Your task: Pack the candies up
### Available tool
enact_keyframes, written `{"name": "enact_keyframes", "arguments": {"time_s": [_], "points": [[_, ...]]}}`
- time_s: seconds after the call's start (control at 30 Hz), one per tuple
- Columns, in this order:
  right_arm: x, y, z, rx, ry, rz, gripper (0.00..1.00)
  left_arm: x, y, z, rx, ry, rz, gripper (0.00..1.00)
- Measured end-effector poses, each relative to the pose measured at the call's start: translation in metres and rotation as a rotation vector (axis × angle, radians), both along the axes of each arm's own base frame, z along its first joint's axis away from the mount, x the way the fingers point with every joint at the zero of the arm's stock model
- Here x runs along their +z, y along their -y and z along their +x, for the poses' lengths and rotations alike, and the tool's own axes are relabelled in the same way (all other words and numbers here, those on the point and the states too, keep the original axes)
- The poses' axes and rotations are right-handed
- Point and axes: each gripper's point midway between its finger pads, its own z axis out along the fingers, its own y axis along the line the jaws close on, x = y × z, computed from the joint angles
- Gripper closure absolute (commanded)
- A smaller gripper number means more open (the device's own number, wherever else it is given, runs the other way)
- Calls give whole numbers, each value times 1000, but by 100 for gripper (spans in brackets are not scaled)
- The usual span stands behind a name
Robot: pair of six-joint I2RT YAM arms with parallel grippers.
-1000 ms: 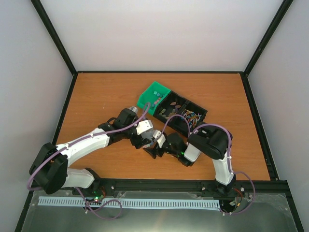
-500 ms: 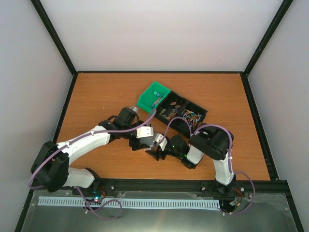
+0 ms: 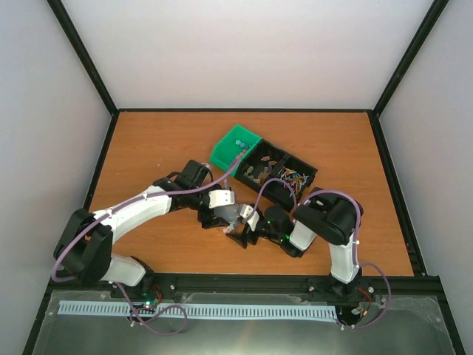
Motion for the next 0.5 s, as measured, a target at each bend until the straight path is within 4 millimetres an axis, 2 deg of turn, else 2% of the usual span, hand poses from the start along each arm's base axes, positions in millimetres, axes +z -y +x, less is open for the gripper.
{"name": "enact_keyframes", "arguments": {"time_s": [0.23,0.37,0.43,0.5], "points": [[0,-2,8,-61,-3,-6,0,1,1,11,203,9,-6,24],[1,-8,13,-76,-3,3,1,1,3,13,262,4,-7,25],[2,-9,15,-80,-3,7,6,1,3,14,282,1,-8,25],[2,-9,14,-77,-9,11,16,1,4,14,290,2,-10,25]]}}
